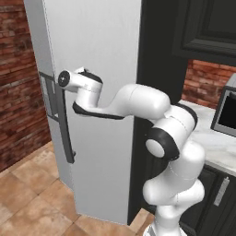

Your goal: Place the steak on the counter behind the older steak on the same shelf of the fridge to maintain FIFO order. Close the fridge door when finished.

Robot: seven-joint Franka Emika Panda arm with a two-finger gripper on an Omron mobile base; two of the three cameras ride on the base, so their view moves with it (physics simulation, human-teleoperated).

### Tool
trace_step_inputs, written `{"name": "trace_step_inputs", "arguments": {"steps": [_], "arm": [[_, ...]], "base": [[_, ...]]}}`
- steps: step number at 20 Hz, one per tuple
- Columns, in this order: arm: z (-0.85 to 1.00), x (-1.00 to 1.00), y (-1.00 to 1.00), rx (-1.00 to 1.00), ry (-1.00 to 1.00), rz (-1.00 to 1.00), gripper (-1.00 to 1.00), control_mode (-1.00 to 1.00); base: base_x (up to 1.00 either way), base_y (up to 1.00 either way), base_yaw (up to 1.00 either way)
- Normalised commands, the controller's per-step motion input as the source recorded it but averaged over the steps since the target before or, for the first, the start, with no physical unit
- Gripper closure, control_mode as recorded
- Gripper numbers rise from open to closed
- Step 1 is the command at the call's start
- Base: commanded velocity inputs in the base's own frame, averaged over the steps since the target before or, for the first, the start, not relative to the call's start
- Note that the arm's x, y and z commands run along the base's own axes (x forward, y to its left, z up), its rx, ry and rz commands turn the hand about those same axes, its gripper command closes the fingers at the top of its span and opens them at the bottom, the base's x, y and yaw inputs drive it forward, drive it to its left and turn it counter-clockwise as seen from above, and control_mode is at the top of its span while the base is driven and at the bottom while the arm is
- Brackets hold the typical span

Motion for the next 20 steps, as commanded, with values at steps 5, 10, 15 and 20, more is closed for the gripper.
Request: {"name": "trace_step_inputs", "arguments": {"steps": [5,10,15,20], "arm": [[-0.05,0.08,-0.75,0.01,-0.07,-0.09,-1.0,-1.0],[-0.08,0.0,-0.93,0.04,-0.06,-0.08,-1.0,-1.0],[-0.11,0.02,-1.0,0.07,-0.04,-0.05,-1.0,-1.0],[-0.09,0.12,-0.96,0.08,-0.06,-0.03,-1.0,-1.0]], "base": [[0.0,0.0,0.0],[0.0,0.0,0.0],[0.0,0.0,0.0],[0.0,0.0,0.0]]}}
